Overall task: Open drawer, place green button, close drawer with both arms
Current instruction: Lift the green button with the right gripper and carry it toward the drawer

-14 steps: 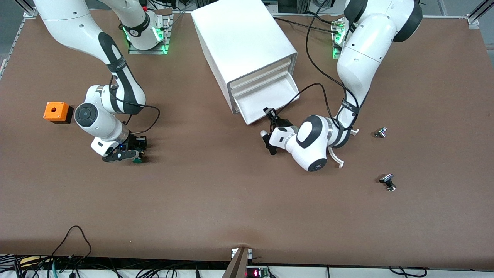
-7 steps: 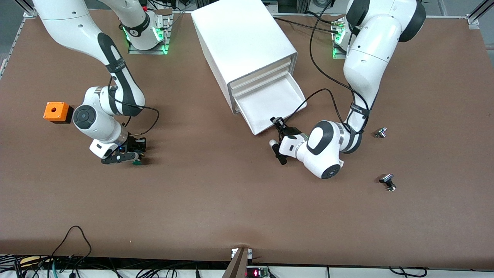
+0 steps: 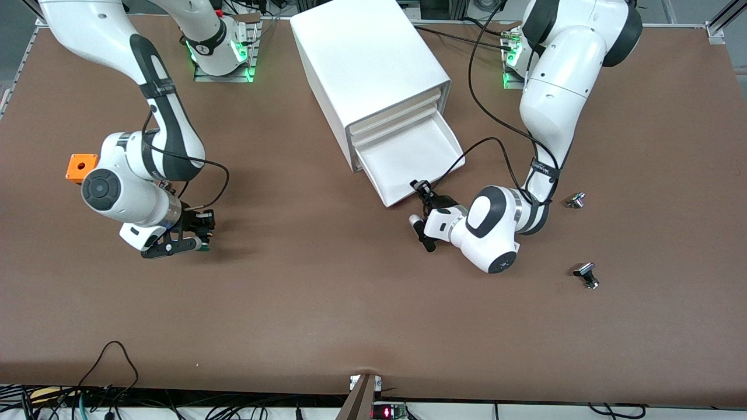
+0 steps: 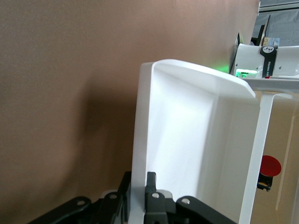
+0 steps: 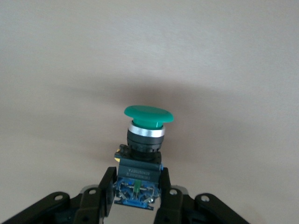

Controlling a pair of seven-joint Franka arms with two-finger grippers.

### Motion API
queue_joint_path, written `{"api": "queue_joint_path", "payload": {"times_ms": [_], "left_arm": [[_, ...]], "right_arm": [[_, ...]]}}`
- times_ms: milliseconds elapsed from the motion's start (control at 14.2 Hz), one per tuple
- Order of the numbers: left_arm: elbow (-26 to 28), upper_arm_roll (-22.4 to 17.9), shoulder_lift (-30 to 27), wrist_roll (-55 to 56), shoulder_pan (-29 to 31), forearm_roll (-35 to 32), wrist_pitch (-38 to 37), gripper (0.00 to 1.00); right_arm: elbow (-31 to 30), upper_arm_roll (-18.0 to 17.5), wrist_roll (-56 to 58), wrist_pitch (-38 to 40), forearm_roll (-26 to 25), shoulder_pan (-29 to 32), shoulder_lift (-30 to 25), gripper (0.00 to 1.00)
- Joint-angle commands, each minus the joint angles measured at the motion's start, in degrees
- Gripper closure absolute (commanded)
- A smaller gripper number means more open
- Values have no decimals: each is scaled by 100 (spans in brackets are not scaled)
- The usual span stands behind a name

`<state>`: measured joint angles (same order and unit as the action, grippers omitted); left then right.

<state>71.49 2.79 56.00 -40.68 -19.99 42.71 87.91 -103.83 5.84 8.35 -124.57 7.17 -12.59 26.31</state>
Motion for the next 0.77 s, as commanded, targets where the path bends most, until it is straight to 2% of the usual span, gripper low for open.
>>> {"api": "queue_joint_path", "payload": {"times_ms": [0, 140, 211, 281, 351, 702], "left_arm": [[-469, -164, 482, 253, -67, -219, 517, 100], [-478, -165, 473, 253, -67, -228, 526, 100], [-469, -173, 473, 262, -67, -219, 526, 93], [-469, -165, 438, 323, -93, -210, 526, 51], [-469, -165, 412, 463, -128, -219, 526, 1], [-636, -173, 333, 543, -49, -245, 342, 0]], "right_arm": [[677, -196, -507, 992, 232, -33, -30, 100], [1099, -424, -1087, 1564, 259, -33, -30, 100], [1267, -565, -1403, 1741, 267, -33, -30, 100], [1408, -714, -1763, 1847, 268, -33, -30, 100], [1513, -907, -2132, 1935, 268, -33, -30, 100], [1822, -1856, -3987, 1980, 452, -42, -30, 100]]}}
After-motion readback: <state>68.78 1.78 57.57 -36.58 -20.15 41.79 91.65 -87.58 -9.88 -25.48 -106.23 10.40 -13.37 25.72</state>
